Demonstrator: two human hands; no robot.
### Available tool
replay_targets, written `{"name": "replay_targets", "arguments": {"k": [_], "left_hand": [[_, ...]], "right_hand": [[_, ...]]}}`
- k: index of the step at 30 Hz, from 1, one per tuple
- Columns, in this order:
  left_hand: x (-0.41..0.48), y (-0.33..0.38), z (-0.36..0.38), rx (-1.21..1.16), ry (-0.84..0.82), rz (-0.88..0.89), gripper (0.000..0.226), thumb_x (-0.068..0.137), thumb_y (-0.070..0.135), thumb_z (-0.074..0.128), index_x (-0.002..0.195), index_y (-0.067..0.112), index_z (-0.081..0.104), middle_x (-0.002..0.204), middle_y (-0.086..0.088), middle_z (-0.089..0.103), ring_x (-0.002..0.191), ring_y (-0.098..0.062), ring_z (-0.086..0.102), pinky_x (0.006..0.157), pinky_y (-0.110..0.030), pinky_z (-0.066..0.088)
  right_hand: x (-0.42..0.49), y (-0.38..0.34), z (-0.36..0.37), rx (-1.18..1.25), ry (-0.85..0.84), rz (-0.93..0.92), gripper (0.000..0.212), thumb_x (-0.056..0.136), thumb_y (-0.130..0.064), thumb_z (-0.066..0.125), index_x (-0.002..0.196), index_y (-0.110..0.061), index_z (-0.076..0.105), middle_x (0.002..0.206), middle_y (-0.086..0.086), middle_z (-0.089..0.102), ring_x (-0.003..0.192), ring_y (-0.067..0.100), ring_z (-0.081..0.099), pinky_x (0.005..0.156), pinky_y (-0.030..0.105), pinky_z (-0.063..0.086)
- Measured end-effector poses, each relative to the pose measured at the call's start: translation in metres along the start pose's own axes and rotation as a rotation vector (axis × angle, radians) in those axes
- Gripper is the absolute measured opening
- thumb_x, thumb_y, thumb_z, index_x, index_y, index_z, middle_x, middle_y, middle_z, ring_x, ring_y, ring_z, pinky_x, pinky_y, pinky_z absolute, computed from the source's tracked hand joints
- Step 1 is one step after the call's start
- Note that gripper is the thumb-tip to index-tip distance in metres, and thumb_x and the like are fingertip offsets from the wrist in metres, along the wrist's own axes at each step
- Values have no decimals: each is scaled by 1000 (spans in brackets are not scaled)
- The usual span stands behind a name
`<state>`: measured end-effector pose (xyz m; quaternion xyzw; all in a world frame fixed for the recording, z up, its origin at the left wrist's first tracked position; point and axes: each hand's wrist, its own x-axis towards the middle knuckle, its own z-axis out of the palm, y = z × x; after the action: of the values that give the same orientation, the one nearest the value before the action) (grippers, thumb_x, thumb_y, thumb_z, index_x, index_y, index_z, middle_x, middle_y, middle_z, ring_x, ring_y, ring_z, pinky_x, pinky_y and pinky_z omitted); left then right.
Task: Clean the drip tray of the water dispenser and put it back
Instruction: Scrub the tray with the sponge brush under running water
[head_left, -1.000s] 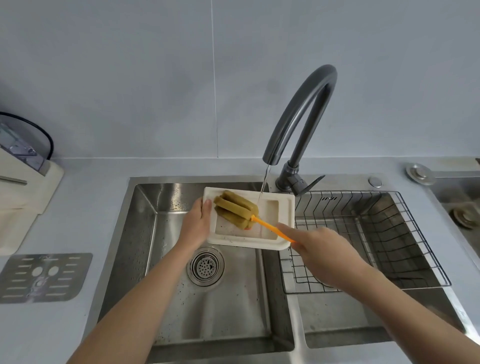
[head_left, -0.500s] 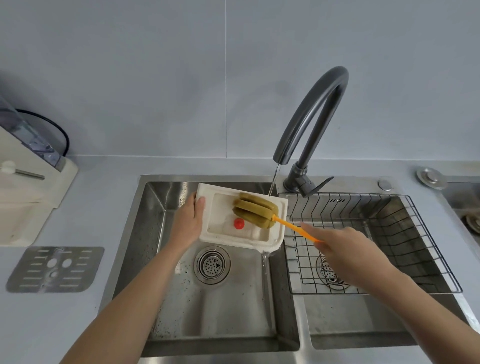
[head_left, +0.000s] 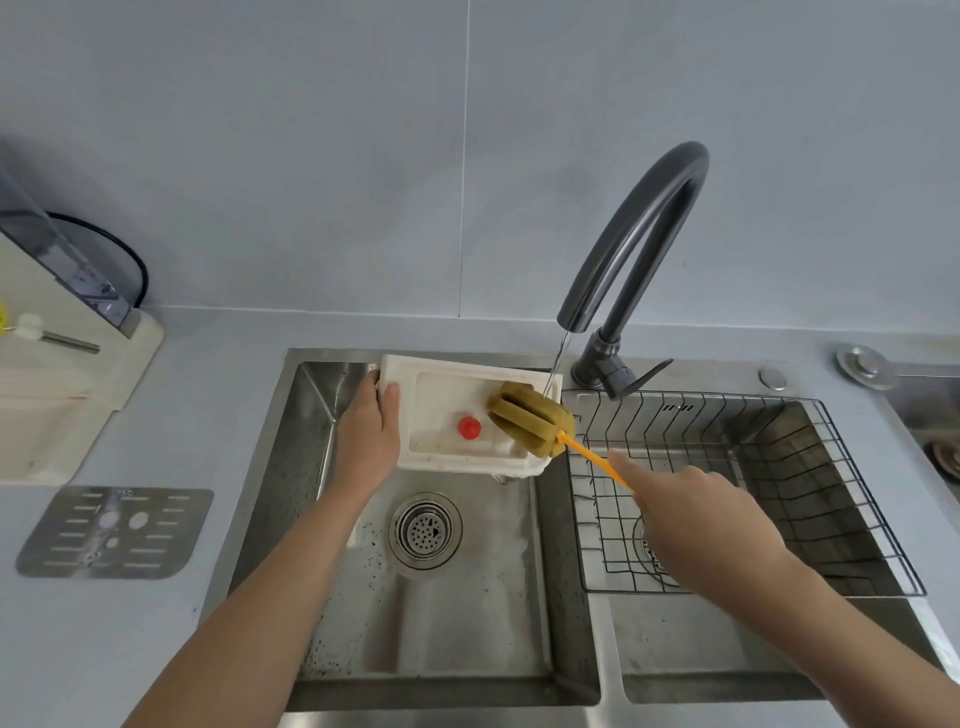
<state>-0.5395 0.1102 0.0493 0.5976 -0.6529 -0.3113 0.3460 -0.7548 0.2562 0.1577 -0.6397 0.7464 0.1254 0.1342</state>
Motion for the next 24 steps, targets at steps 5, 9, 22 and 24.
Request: {"name": "replay_targets", "arguments": {"k": [5, 9, 22, 24], "left_hand": [[5, 4, 5, -34, 32, 22, 34, 97, 24, 30, 117, 1, 46, 94, -3, 53, 85, -18, 51, 72, -30, 40], [9, 8, 9, -45, 3, 10, 33, 98, 23, 29, 114, 1, 48, 91, -4, 53, 84, -19, 50, 72, -29, 35], [9, 39, 47, -147, -248, 8, 38, 99, 26, 24, 126, 6, 43, 104, -6, 56, 95, -22, 55, 77, -27, 38], [9, 45, 55, -172, -249, 5, 38, 99, 25, 24, 125, 5, 43, 111, -14, 59, 97, -22, 55, 79, -29, 39]], "right_hand": [[-8, -2, 4, 15, -29, -26, 58, 90, -7, 32, 141, -31, 17, 61, -5, 33, 57, 16, 39, 45, 23, 27], [-11, 11, -2, 67, -38, -10, 52, 92, -10, 33, 136, -37, 27, 62, -4, 42, 54, 14, 43, 48, 24, 38], [-13, 17, -24, 276, 64, 13, 47, 95, -19, 38, 133, -45, 34, 69, -3, 52, 73, 23, 56, 69, 35, 48], [-5, 13, -15, 220, 75, 15, 51, 93, -14, 37, 134, -43, 30, 72, 2, 50, 77, 29, 55, 58, 34, 43]]}}
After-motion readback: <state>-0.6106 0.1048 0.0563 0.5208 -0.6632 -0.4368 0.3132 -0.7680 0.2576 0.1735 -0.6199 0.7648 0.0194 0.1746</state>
